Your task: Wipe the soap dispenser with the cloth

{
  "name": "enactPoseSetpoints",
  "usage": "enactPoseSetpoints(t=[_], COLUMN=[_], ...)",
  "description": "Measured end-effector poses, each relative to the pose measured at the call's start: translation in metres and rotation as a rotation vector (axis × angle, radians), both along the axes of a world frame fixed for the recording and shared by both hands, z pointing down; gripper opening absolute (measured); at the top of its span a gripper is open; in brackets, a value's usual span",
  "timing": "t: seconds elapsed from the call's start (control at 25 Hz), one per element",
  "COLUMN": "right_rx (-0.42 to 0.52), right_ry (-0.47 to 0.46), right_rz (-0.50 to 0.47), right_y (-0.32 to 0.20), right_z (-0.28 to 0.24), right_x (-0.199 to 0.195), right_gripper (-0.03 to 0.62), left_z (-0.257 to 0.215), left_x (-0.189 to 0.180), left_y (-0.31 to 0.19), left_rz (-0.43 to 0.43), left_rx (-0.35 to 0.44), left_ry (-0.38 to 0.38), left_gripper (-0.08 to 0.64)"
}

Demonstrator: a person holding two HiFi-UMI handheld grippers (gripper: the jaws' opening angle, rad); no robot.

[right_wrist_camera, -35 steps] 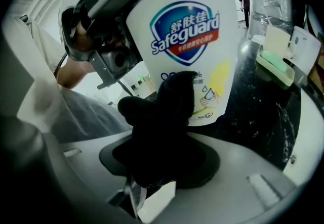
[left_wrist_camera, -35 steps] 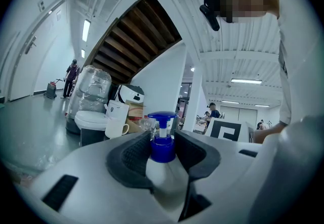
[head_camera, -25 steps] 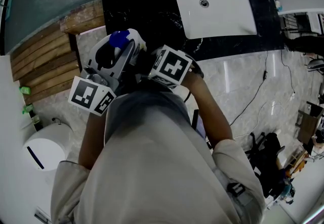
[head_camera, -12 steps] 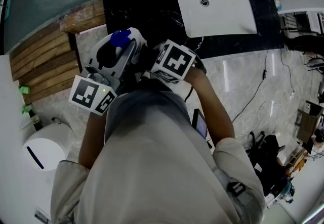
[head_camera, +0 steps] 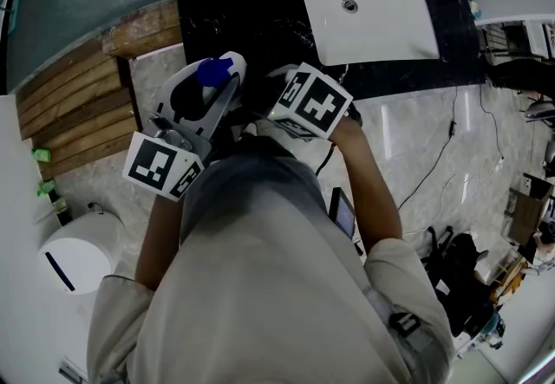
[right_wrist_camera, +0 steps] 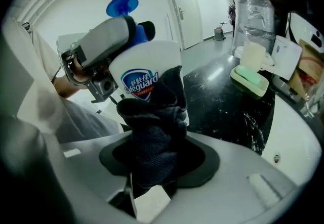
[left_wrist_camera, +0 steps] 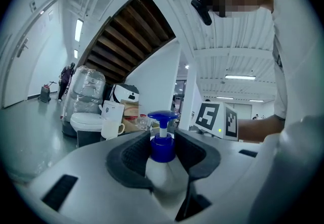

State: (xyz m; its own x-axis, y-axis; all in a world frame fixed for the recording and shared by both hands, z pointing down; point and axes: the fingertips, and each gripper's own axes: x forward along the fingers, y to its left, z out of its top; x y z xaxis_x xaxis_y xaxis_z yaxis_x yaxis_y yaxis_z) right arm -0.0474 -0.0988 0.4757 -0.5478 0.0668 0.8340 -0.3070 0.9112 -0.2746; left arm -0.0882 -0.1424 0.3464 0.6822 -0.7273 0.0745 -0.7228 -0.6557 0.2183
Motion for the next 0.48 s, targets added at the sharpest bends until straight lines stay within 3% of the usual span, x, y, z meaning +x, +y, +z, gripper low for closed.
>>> enactPoseSetpoints(t=[0.24, 0.48], right_rx=[0.016, 0.031], right_ry=[-0.012, -0.027], right_rz=[0.036, 0.070], right_y=[-0.002, -0.003], right_z=[-0.003, -0.003], right_x=[0.009, 0.014], right_gripper=[0.179, 0.179], left_z=[0.004, 0.009], left_x=[0.022, 0.028], left_y=[0.019, 0.022], left_rz=[0.088, 0.083], left_rx=[0.074, 0.059], left_ry=[-0.195, -0.186], left_gripper=[0.144, 0.144])
